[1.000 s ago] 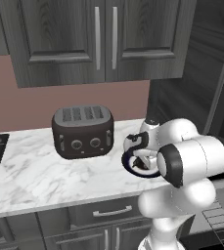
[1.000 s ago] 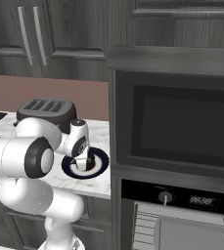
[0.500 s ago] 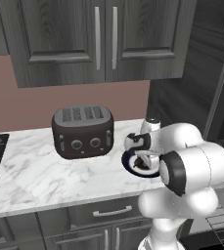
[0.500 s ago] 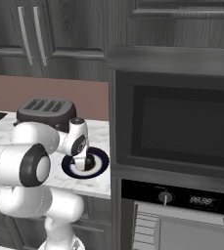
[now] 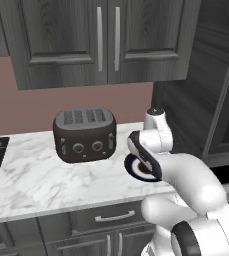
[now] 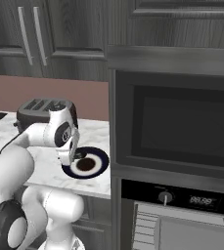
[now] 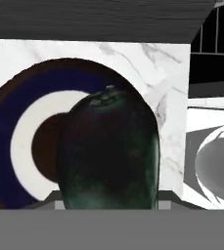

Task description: Place the eggplant on the rack of the oven.

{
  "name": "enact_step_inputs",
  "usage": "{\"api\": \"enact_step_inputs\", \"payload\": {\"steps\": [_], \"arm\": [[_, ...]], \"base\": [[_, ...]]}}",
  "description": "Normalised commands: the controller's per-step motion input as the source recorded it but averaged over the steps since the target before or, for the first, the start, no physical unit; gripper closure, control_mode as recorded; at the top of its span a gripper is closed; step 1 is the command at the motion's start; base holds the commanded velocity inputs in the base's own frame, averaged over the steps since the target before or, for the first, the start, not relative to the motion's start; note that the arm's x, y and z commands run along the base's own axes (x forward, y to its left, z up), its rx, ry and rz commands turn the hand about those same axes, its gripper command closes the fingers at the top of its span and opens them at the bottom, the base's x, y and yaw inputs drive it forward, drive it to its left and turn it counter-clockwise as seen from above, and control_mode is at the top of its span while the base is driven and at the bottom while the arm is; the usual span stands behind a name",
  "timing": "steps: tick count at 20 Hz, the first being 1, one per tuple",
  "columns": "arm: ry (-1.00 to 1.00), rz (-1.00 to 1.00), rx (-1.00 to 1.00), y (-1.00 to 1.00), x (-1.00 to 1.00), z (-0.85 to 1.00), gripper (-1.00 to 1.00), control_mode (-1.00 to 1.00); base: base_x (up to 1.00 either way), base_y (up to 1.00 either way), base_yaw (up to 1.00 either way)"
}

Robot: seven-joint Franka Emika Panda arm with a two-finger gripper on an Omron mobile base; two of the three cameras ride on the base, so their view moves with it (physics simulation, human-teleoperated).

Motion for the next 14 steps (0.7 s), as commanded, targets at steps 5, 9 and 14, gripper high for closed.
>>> {"api": "enact_step_inputs", "payload": {"steps": [5,9,14], "arm": [[0.01,-0.09,-0.01,0.00,-0.89,0.92,1.00,-1.00],[0.00,-0.01,0.00,0.00,-1.00,0.95,1.00,-1.00],[0.00,0.01,0.00,0.01,-0.97,0.76,1.00,-1.00]], "base": [[0.00,0.00,0.00],[0.00,0.00,0.00],[0.00,0.00,0.00]]}}
